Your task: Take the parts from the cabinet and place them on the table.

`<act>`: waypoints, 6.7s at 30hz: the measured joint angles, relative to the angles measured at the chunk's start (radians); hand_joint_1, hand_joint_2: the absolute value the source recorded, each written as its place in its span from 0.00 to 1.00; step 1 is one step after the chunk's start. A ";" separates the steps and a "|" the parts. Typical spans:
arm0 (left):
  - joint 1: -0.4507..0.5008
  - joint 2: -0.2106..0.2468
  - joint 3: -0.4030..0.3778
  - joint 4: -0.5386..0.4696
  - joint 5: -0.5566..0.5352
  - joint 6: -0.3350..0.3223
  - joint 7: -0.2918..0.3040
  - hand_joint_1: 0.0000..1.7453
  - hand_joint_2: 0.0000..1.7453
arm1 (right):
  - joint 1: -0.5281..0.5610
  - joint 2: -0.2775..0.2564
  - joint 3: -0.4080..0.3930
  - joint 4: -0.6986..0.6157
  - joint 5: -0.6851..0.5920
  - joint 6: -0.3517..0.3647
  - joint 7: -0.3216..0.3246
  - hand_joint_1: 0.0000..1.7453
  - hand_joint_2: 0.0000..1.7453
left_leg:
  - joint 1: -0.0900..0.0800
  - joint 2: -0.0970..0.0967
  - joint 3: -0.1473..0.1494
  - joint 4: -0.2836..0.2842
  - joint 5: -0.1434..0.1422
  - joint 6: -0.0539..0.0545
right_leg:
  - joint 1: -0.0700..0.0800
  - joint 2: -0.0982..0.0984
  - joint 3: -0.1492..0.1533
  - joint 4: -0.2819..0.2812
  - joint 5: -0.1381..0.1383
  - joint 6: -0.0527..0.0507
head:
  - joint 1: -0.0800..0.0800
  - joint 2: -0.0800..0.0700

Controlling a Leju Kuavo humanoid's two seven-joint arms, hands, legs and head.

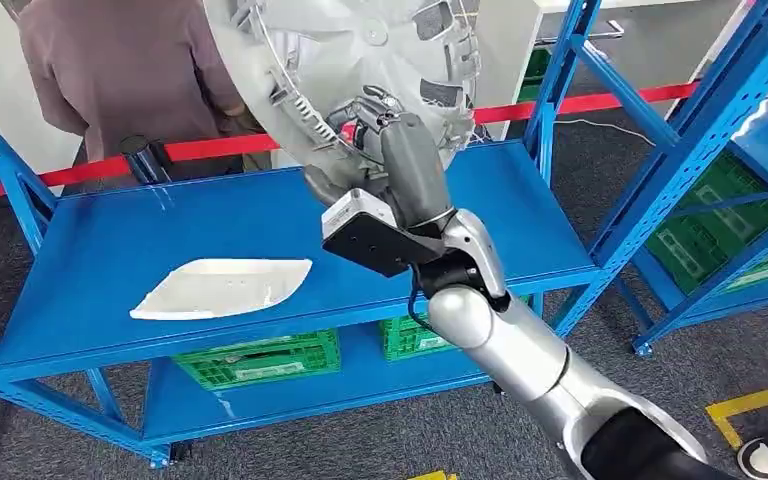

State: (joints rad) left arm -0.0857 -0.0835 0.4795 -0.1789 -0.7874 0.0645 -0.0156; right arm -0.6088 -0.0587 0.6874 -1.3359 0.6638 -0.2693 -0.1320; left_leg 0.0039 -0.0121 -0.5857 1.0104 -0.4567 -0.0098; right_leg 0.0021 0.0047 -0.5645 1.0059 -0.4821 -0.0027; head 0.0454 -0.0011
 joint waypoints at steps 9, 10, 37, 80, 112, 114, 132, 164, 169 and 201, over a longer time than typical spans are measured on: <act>-0.002 -0.003 0.009 0.000 0.016 -0.002 -0.002 0.00 1.00 | -0.003 -0.011 0.011 -0.009 0.007 0.006 0.002 1.00 1.00 | 0.005 0.008 0.005 -0.023 0.021 0.025 | -0.008 0.000 -0.044 0.098 -0.072 0.024 | 0.005 0.000; -0.002 -0.004 0.013 0.000 0.016 -0.003 -0.002 0.00 1.00 | 0.000 -0.015 0.014 -0.009 0.007 0.006 0.002 1.00 1.00 | 0.005 0.008 0.002 -0.021 0.021 0.025 | -0.011 0.000 -0.084 0.189 -0.117 0.027 | 0.004 0.000; -0.008 0.001 0.031 -0.003 -0.020 -0.004 0.013 0.00 1.00 | 0.051 -0.016 0.038 -0.047 0.052 0.016 0.024 1.00 1.00 | -0.003 0.007 0.061 0.003 -0.057 0.003 | -0.012 0.001 -0.117 0.034 0.098 0.013 | -0.006 0.000; 0.012 0.002 0.062 -0.003 0.012 0.001 -0.004 0.00 1.00 | 0.052 -0.010 0.038 -0.061 0.060 0.052 0.015 1.00 1.00 | -0.003 0.018 -0.093 0.022 0.081 0.002 | 0.003 -0.005 0.063 0.021 -0.074 0.001 | -0.002 0.000; 0.012 0.007 0.079 -0.004 0.010 0.000 -0.005 0.00 1.00 | 0.054 0.014 0.041 -0.047 0.088 0.053 0.030 1.00 1.00 | 0.003 0.016 -0.089 0.017 0.082 -0.008 | 0.001 -0.006 0.045 0.020 -0.062 -0.004 | 0.000 0.000; 0.014 0.011 0.079 -0.003 0.010 0.000 -0.003 0.00 1.00 | 0.056 0.016 0.042 -0.047 0.097 0.053 0.031 1.00 1.00 | 0.005 0.012 -0.096 0.018 0.084 -0.020 | -0.008 -0.014 0.034 0.008 -0.033 -0.022 | 0.000 0.000; 0.011 0.015 0.082 -0.004 0.013 0.000 -0.007 0.00 1.00 | 0.046 0.033 0.043 -0.029 0.105 0.066 0.024 1.00 1.00 | 0.004 0.015 0.026 -0.004 -0.023 0.029 | -0.014 -0.009 -0.183 0.165 -0.049 0.032 | -0.003 0.000; 0.000 0.007 0.088 -0.005 -0.028 -0.005 -0.019 0.00 1.00 | 0.077 0.034 0.028 -0.029 0.155 0.048 0.055 1.00 1.00 | 0.002 0.009 0.059 -0.011 -0.055 0.004 | -0.008 -0.013 -0.095 -0.014 0.106 -0.027 | -0.008 0.000; -0.001 0.007 0.088 -0.005 -0.028 -0.005 -0.021 0.00 1.00 | 0.076 0.032 0.026 -0.029 0.195 0.047 0.034 1.00 1.00 | 0.000 0.010 0.048 -0.005 -0.051 0.010 | -0.011 -0.013 -0.100 -0.020 0.119 0.010 | -0.008 0.000; 0.013 0.001 0.122 -0.008 -0.038 0.006 -0.042 0.00 1.00 | 0.146 0.043 0.062 -0.039 0.290 0.028 0.030 1.00 1.00 | 0.006 0.093 0.019 0.023 -0.055 -0.024 | -0.013 -0.097 -0.065 0.047 0.014 -0.006 | -0.008 0.000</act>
State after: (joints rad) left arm -0.0730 -0.0824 0.6012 -0.1873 -0.8251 0.0710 -0.0572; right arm -0.4624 -0.0153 0.7496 -1.3748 0.9537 -0.2415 -0.1018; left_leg 0.0098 0.0808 -0.5665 1.0333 -0.5121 -0.0334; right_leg -0.0112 -0.0923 -0.6299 1.0526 -0.4681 -0.0085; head 0.0370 -0.0011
